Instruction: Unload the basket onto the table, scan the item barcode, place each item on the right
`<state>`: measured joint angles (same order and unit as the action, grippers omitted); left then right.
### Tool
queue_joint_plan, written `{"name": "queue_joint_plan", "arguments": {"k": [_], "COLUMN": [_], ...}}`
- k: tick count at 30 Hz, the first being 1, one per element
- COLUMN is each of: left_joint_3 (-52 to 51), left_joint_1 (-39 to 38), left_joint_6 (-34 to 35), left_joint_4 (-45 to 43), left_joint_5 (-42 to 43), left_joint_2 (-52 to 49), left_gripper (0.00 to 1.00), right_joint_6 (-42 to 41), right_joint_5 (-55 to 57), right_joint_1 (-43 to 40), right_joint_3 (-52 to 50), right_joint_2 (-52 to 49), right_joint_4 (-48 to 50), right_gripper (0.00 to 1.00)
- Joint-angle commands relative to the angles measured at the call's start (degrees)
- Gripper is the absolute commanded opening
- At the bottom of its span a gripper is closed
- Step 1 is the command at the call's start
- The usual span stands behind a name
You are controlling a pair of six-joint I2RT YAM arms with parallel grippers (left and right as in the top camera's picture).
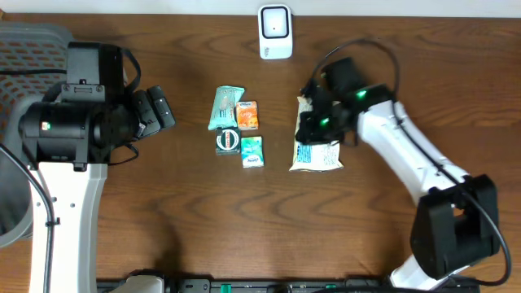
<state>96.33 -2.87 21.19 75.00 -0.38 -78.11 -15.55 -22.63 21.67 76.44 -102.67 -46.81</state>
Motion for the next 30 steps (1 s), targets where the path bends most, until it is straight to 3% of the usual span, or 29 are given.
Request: {"name": "queue_joint_plan", "arguments": {"k": [1, 7, 13, 19, 21, 25, 30], "left_joint_3": [0.13, 0.13, 0.13, 0.13, 0.13, 0.13, 0.13], "left_joint_1": [0.17, 0.17, 0.17, 0.20, 0.20, 0.17, 0.17], "left_joint_6": [0.68, 0.68, 0.68, 0.68, 0.68, 0.68, 0.68], "left_joint_4": [0.22, 0.24, 0.24, 0.24, 0.24, 0.24, 0.24], "left_joint_5": [-0.72, -0.72, -0.72, -0.72, -0.72, -0.72, -0.72], "left_joint_2": [0.26, 0.26, 0.26, 0.26, 0.26, 0.26, 0.26], "left_gripper": [0.97, 0.98, 0.98, 0.97, 0.98, 0.98, 0.98], "right_joint_6": [-11.39, -15.26, -15.30, -14.34, -9.90, 0.81, 1.51], "right_joint_5": [11.96, 12.83, 20.09, 27.52, 22.08, -0.48, -9.31], "right_joint_1": [2.49, 3.41, -0.26, -9.77, -12.94, -15.91, -12.72], "right_joint_3": [-4.02, -10.95, -11.52, -8.63, -5.64, 1.01, 3.21], "right_joint_2": [0.50, 0.35, 0.37, 0.37, 0.37, 0.42, 0.42], "right_joint_4": [3.58, 9.66, 2.89, -3.19, -5.22, -8.26, -7.98], "right_gripper": [0.01, 0.01, 0.01, 0.01, 0.01, 0.01, 0.01]}}
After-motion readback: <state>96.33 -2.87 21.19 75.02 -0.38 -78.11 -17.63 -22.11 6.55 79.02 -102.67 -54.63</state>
